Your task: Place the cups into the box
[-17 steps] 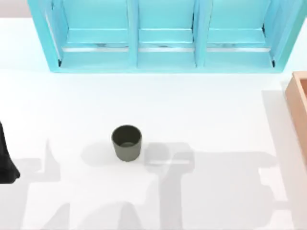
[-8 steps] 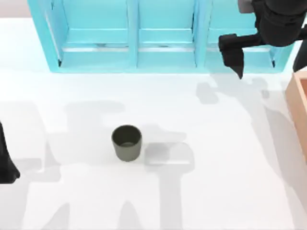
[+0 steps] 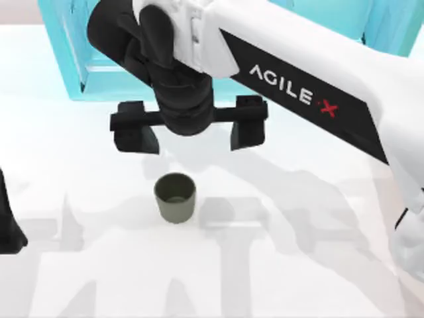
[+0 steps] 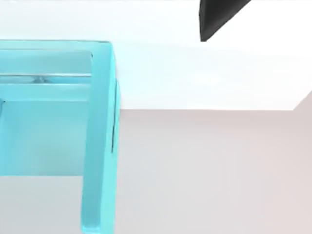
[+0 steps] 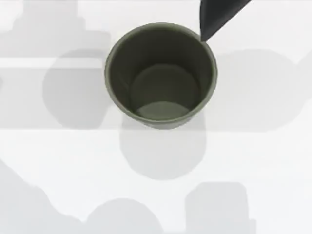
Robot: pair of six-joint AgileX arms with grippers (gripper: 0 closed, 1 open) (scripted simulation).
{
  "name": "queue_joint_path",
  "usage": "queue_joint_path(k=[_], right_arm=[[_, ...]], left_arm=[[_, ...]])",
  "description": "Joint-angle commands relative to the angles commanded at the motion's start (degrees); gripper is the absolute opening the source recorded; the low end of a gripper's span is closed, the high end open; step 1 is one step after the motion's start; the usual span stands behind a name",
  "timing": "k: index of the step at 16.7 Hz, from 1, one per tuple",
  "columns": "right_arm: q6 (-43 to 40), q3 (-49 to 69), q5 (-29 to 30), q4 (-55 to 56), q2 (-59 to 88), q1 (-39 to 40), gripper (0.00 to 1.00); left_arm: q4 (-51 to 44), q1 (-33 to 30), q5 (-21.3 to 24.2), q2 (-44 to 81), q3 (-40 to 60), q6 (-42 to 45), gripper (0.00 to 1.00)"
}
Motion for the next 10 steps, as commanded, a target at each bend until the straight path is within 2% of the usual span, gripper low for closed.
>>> queue_joint_path(k=[4,10], right_arm=[[7.02,4.93,1.25,1.41,4.62,5.80,1.00],[8.04,5.51,1.34,1.61,5.18,6.45,1.00]], left_arm=[[0.00,0.00,0.00,0.00,0.00,0.00,1.00],[0.00,0.00,0.00,0.00,0.00,0.00,1.00]])
